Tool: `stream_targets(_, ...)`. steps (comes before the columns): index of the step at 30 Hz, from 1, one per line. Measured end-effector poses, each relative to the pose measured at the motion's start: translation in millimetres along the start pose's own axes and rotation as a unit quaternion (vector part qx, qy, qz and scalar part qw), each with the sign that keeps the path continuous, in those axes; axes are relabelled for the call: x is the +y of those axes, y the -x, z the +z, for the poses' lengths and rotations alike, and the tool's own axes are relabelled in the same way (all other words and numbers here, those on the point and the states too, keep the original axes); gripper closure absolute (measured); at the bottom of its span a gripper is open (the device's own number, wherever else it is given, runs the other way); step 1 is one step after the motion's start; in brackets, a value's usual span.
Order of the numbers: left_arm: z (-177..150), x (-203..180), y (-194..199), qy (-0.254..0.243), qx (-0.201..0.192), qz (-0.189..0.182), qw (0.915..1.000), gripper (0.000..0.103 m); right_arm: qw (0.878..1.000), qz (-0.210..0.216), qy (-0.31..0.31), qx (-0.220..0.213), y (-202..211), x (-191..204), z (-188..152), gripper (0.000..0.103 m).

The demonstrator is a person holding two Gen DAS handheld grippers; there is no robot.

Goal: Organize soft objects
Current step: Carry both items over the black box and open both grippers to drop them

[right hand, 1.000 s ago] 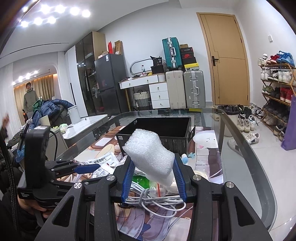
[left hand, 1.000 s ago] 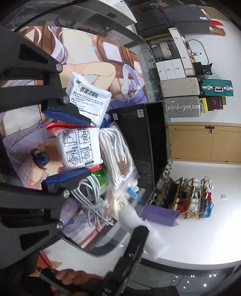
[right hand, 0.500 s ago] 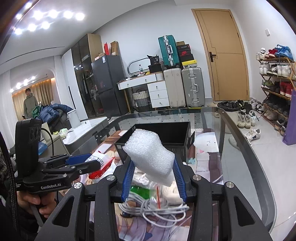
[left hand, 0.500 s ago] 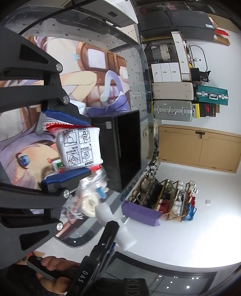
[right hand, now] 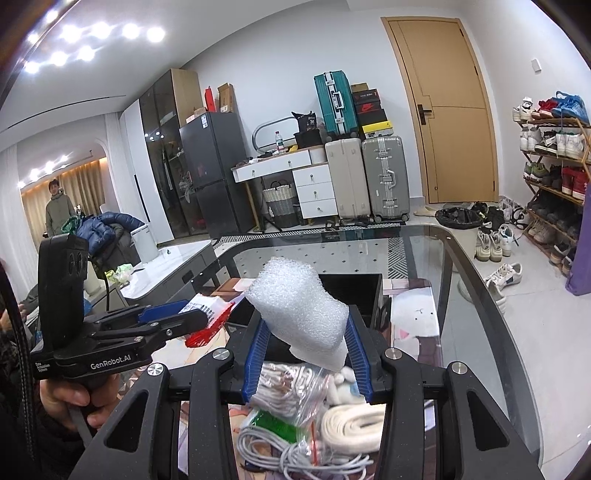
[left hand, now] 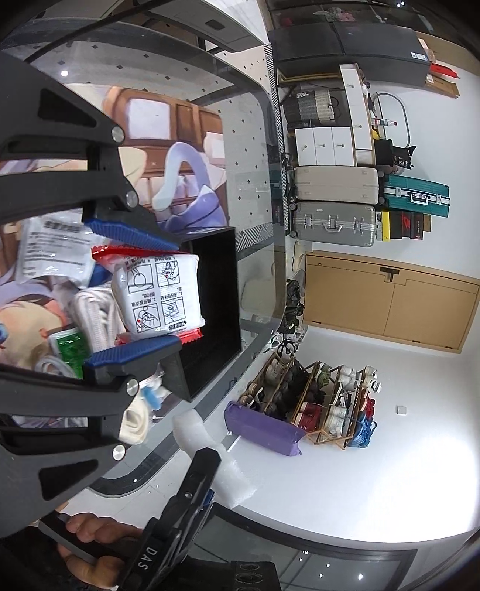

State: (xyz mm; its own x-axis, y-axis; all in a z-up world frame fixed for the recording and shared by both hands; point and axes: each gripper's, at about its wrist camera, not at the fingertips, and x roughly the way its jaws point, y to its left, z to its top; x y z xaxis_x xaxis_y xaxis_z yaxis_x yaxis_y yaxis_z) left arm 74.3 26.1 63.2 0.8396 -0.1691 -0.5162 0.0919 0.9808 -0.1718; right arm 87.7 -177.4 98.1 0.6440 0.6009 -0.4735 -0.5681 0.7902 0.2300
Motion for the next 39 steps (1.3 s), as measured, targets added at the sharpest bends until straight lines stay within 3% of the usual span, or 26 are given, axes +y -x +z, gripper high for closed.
stream_targets(19,30,5,-60,-0.001,0.008,0.005,1.0000,0.057,0.999,-0.004,0.007,0.045,-70,-13,43,0.062)
stream_targets(39,16,-5,-87,-0.018,0.038,0.019,0.9989,0.056,0.992,-0.007,0.012,0.126,-134,-19,31,0.061)
